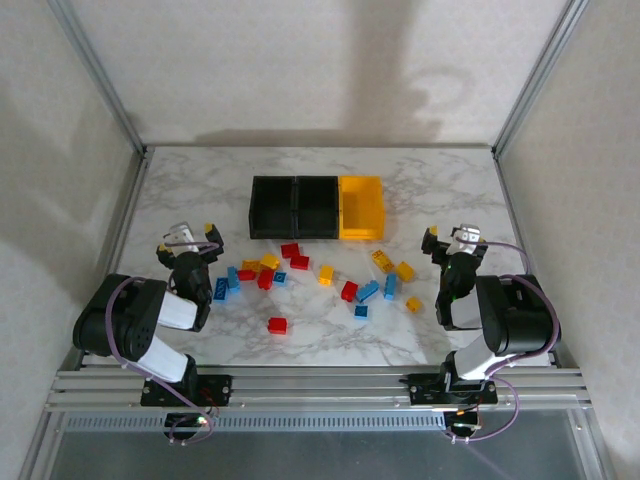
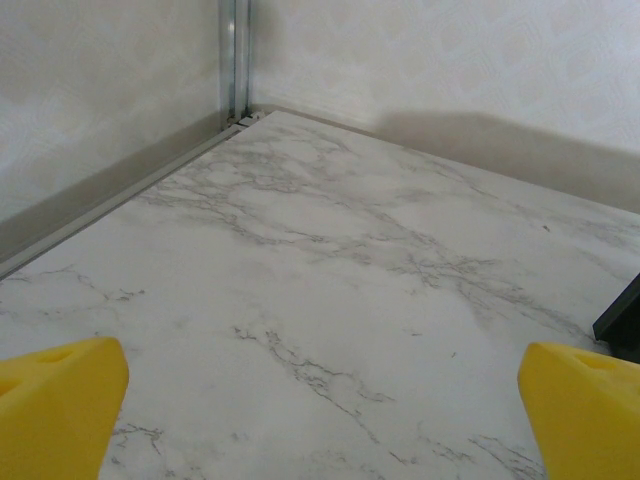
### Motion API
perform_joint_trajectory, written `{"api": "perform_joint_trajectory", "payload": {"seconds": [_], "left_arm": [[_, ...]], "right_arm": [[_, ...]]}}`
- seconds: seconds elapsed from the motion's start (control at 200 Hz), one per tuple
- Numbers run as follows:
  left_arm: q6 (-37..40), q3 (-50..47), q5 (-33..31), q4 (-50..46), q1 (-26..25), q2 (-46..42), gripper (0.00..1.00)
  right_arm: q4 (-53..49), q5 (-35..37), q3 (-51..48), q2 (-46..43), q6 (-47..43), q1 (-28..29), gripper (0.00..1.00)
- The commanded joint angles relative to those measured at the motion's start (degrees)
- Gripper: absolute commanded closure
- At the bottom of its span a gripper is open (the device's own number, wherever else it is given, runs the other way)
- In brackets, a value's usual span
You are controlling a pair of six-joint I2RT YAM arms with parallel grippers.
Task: Sort the legos into containers by color
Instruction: Pick up the lego from the center of the table.
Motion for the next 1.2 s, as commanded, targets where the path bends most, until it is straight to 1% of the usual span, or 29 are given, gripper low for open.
{"api": "perform_joint_trajectory", "payload": {"seconds": [0.0,0.11,0.14,0.165,0.195,0.215,0.325,0.446,0.526,0.561,0.596,0.616,0.641,0.661,0.696,0.701,0.721,0.786,0.816,0.836,0.871,0.931,0.956,0.986,1.066,1.192], "left_arm": [[0.09,0.34,0.69,2.55,0.38,-0.10,0.01],[0.00,0.30,1.07,2.66,0.57,-0.18,0.01],[0.00,0.27,0.54,2.89,0.57,-0.47,0.01],[-0.55,0.90,-0.14,0.29,0.57,-1.78,0.01],[-0.16,1.22,1.72,-1.10,0.86,-2.82,0.01],[0.50,1.62,1.88,-1.40,0.73,-3.33,0.01],[-0.63,8.65,-2.20,-18.73,0.26,-9.28,0.00],[-0.19,13.57,-1.75,-26.47,0.22,-14.46,0.01],[-4.62,16.29,-1.55,-32.35,0.47,-18.80,0.01],[-8.86,17.44,-1.44,-35.62,0.61,-20.54,0.01],[-15.43,18.81,-2.18,-40.24,1.01,-22.44,0.01],[-19.83,19.81,-2.28,-43.46,1.47,-23.51,0.00],[-24.22,20.77,-0.84,-46.62,2.53,-24.56,0.00],[-26.91,21.39,2.18,-48.32,3.58,-25.25,0.00],[-30.15,21.75,8.22,-49.71,5.42,-26.11,0.00],[-30.59,21.77,9.04,-49.91,5.72,-26.22,0.00],[-32.23,21.91,12.08,-50.56,6.56,-26.58,0.00],[-34.76,23.13,20.70,-53.59,7.86,-27.13,0.00],[-34.77,24.31,23.76,-56.24,7.79,-26.98,0.01],[-34.40,25.11,25.93,-57.88,7.71,-26.79,0.04],[-33.59,26.84,29.28,-61.86,7.40,-26.44,0.10],[-32.19,28.97,31.80,-68.37,6.26,-26.30,0.18],[-31.91,29.16,32.00,-70.47,5.58,-26.45,0.19],[-31.70,28.97,32.46,-72.31,4.87,-26.71,0.19],[-30.51,28.38,35.49,-76.19,3.22,-27.33,0.20],[-29.68,27.60,35.51,-82.32,-0.66,-30.24,0.21]], "right_arm": [[0.16,-0.41,0.79,-0.29,0.62,-0.52,0.01],[0.66,0.38,0.75,-0.33,0.54,-0.47,0.01],[-1.51,1.81,1.23,-1.34,0.99,-0.25,0.01],[-3.16,0.54,1.54,-2.50,1.26,-0.34,0.01],[-2.93,-0.26,1.52,-3.16,0.08,-0.30,0.01],[-4.98,-0.05,2.08,-4.12,-0.28,0.03,0.01],[-19.07,-0.22,8.15,-10.44,-0.06,0.12,0.01],[-26.19,-3.16,11.76,-16.34,2.73,0.05,0.01],[-31.67,-5.21,15.05,-19.83,6.79,0.02,0.01],[-35.21,-4.95,16.92,-21.25,9.84,0.04,0.01],[-41.49,-2.02,19.48,-22.47,15.89,-0.11,0.01],[-49.15,1.79,22.40,-23.12,22.15,-0.24,0.01],[-57.52,4.80,25.41,-23.33,28.45,-0.59,0.01],[-62.71,4.95,28.18,-23.07,31.23,-1.25,0.01],[-66.42,0.42,30.82,-22.42,31.09,-2.69,0.01],[-67.02,-1.51,31.55,-22.08,30.64,-3.11,0.01],[-68.74,-4.62,32.97,-21.51,30.19,-3.68,0.02],[-72.78,-9.36,36.12,-20.18,30.35,-4.04,0.10],[-73.83,-13.12,37.00,-19.83,30.14,-4.02,0.16],[-74.36,-15.28,37.39,-19.81,30.10,-3.96,0.20],[-76.46,-18.56,38.40,-19.60,30.04,-4.01,0.22],[-81.68,-24.25,41.44,-18.34,28.32,-3.50,0.34],[-84.80,-24.83,42.93,-17.58,27.53,-2.80,0.38],[-87.96,-23.90,44.35,-16.82,26.64,-1.56,0.43],[-93.74,-18.42,45.51,-16.92,25.54,2.32,0.44],[-99.70,-18.35,45.59,-17.11,26.00,4.51,0.44]]}}
